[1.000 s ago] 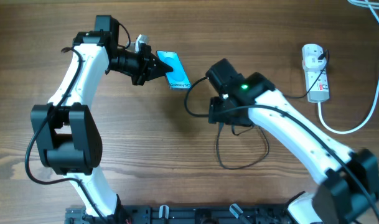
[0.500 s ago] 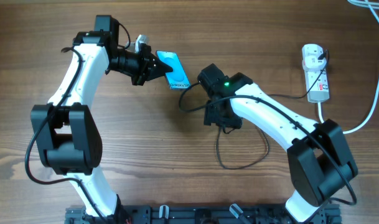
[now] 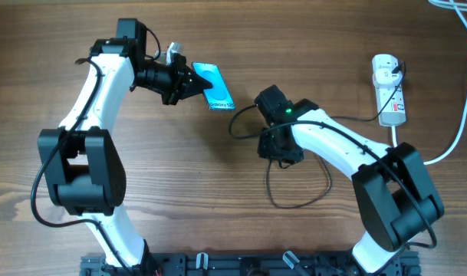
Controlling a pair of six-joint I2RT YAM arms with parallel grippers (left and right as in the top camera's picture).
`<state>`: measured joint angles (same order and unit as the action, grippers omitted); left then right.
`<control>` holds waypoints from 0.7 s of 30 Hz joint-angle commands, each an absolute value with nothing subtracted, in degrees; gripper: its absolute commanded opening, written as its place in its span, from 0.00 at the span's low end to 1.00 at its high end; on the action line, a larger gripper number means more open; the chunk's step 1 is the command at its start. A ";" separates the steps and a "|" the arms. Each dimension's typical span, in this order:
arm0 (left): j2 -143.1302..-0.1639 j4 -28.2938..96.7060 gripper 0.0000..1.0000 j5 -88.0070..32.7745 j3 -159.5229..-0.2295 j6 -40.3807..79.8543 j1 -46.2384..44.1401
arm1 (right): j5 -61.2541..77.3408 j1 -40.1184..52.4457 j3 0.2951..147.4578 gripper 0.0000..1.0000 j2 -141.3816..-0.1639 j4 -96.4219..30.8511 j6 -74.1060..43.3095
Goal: Plug charger to phone and switch on socket
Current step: 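Grasp the black USB-C cable end with the right gripper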
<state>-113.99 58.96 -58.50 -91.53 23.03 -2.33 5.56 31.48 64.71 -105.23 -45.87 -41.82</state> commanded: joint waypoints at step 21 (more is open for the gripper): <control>-112.40 59.02 0.04 -60.14 -92.36 22.94 -2.00 | 2.85 33.36 62.50 0.32 -109.36 -44.75 -45.08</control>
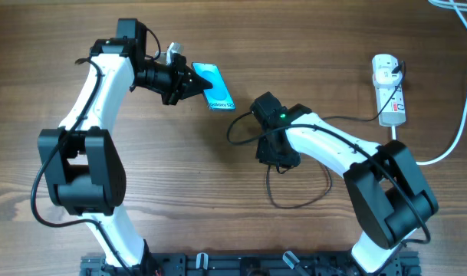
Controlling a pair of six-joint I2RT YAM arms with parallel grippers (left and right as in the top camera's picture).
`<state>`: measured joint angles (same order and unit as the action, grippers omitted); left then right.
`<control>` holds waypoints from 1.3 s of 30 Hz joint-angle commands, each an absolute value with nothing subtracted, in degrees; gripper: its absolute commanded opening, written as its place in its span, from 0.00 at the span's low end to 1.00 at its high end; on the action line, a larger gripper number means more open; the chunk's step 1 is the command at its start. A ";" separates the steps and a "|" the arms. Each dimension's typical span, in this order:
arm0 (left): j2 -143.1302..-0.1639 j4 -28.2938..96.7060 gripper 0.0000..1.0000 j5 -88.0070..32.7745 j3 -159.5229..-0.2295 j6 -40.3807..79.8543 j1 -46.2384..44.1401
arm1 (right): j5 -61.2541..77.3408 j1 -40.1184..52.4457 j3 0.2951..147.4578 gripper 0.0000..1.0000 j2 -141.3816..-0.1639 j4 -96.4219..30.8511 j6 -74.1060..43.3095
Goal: Plug charger to phone and switch on socket
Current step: 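Grasp the black USB-C cable end with the right gripper, then lift the cable plug with the right gripper toward the phone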
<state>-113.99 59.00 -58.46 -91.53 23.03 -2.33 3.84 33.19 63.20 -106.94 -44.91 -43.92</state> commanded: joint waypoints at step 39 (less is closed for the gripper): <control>-112.40 59.02 0.04 -60.14 -92.36 22.92 -2.02 | 3.07 33.36 62.67 0.09 -109.36 -43.72 -45.01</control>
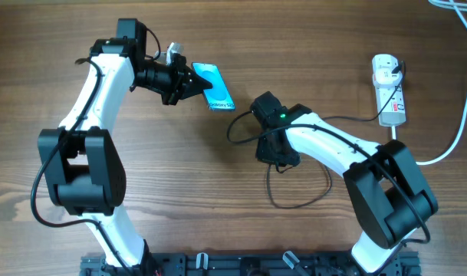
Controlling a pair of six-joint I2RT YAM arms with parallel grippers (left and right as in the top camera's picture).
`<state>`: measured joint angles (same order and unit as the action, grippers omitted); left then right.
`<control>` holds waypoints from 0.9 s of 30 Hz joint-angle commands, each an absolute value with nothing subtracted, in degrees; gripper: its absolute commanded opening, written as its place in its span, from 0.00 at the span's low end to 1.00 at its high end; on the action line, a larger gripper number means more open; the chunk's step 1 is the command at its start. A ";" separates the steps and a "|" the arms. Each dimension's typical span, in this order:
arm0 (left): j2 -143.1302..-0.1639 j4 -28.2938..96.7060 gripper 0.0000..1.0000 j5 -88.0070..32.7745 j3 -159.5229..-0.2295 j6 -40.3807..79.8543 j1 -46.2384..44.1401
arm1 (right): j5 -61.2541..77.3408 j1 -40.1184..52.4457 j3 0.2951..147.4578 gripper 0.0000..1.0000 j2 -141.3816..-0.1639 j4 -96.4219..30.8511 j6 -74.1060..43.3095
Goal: Plug charger to phone and switch on socket
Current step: 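Lift the cable plug with the right gripper toward the phone, then raise the plug with the right gripper under the phone's bottom port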
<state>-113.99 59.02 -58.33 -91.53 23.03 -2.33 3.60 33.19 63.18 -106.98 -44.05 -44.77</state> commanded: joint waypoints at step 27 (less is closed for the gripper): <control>-99.46 44.60 0.04 -67.88 -92.38 16.03 -4.05 | 26.02 33.36 67.64 0.04 -71.79 -57.01 -21.17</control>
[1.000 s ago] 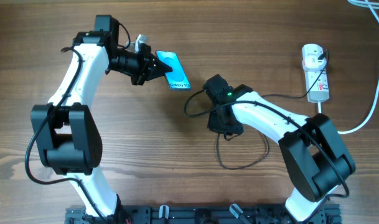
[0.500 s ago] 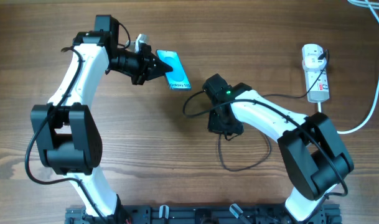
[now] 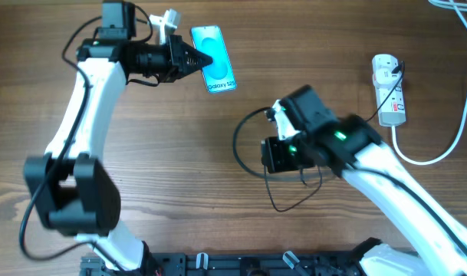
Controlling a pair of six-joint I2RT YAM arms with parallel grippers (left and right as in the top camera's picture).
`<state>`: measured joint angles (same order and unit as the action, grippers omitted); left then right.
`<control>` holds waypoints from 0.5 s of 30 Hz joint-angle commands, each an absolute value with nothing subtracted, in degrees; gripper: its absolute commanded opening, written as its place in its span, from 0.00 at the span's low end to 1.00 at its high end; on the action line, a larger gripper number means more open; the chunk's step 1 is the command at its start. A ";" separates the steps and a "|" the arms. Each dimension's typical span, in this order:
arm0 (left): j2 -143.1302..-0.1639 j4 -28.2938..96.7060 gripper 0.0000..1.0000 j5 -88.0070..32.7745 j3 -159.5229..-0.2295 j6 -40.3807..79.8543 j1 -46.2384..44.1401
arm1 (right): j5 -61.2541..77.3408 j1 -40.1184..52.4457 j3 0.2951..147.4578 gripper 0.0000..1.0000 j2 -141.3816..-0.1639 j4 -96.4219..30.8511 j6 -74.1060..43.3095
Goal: Plug charger to phone and switch on socket
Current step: 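Raise the plug with the right gripper under the phone's bottom port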
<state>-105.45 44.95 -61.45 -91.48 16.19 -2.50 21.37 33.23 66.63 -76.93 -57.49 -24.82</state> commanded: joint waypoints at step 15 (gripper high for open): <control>-90.30 45.63 0.04 -54.98 -92.38 17.82 -17.80 | 23.20 33.43 67.64 0.04 -60.95 -55.61 -22.57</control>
